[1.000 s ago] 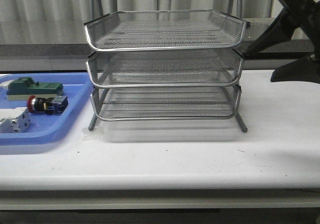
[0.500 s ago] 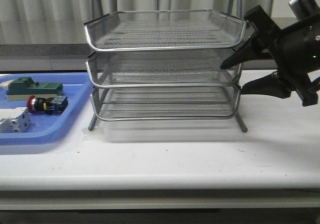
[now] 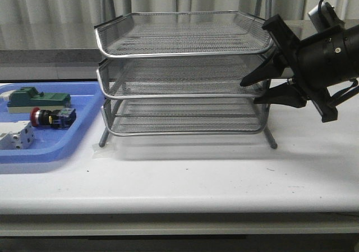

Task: Place button on rack with both arms
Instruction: 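Reach the right gripper to the middle mesh tray's front edge and grip it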

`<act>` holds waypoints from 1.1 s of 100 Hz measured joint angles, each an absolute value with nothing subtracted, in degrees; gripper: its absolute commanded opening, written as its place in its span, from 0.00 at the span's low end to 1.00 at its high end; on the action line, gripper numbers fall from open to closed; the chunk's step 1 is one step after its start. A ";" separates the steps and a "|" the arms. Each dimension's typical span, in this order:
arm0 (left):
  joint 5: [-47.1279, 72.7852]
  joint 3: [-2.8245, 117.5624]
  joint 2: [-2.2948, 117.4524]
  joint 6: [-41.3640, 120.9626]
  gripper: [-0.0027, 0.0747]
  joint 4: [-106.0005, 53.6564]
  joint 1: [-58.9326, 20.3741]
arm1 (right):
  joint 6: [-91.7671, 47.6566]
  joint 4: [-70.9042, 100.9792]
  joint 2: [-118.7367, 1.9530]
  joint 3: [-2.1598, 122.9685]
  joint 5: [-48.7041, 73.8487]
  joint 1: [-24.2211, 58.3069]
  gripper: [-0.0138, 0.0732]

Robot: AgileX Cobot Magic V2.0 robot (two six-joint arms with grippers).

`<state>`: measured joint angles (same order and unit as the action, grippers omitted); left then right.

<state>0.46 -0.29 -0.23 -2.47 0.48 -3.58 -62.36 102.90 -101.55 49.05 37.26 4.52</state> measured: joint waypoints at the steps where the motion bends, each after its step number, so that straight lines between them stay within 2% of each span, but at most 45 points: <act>1: 0.46 -0.29 -0.23 -2.47 0.01 0.48 -3.58 | -62.36 102.90 -101.55 49.05 37.23 4.52 0.33; 9: 0.46 -0.29 -0.23 -2.47 0.01 0.48 -3.58 | -62.36 102.95 -101.55 49.05 37.23 4.52 0.26; 16: 0.46 -0.29 -0.23 -2.47 0.01 0.48 -3.58 | -62.36 102.95 -101.55 49.05 37.23 4.52 0.24; 68: 0.37 -0.29 -0.23 -2.47 0.01 0.48 -3.58 | -64.39 105.36 -101.30 44.83 40.53 4.39 0.24; 110: 0.37 -0.29 -0.23 -2.47 0.01 0.48 -3.58 | -70.15 106.66 -93.47 31.15 43.87 4.29 0.24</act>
<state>0.37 -0.29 -0.23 -2.47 0.48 -3.58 -70.15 106.66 -93.47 31.15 43.87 4.29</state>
